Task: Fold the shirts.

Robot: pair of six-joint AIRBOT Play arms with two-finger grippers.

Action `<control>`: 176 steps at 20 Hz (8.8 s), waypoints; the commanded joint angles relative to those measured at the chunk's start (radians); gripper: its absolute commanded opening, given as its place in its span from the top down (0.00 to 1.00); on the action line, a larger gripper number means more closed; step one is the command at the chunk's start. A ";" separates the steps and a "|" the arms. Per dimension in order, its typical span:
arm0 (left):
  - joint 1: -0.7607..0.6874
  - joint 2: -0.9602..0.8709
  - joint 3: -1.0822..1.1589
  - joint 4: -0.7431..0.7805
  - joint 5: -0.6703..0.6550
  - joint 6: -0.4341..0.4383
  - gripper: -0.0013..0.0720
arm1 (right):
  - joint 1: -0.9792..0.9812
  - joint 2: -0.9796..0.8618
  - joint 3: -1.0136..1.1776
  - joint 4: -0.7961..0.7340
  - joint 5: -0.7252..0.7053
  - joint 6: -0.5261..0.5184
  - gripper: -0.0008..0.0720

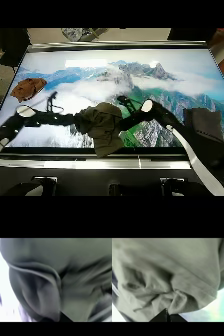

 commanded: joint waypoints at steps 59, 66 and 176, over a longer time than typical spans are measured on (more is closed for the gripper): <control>0.436 -0.134 -0.027 -0.012 0.032 0.191 0.95 | -0.190 0.140 -0.481 0.333 -0.170 0.164 0.06; 0.436 -0.123 0.040 -0.022 -0.099 0.191 0.95 | -0.122 0.187 -0.339 0.285 -0.246 -0.023 0.93; 0.426 0.426 1.117 0.363 -0.137 -0.232 0.95 | -0.604 0.874 0.703 -0.483 0.001 -0.120 0.93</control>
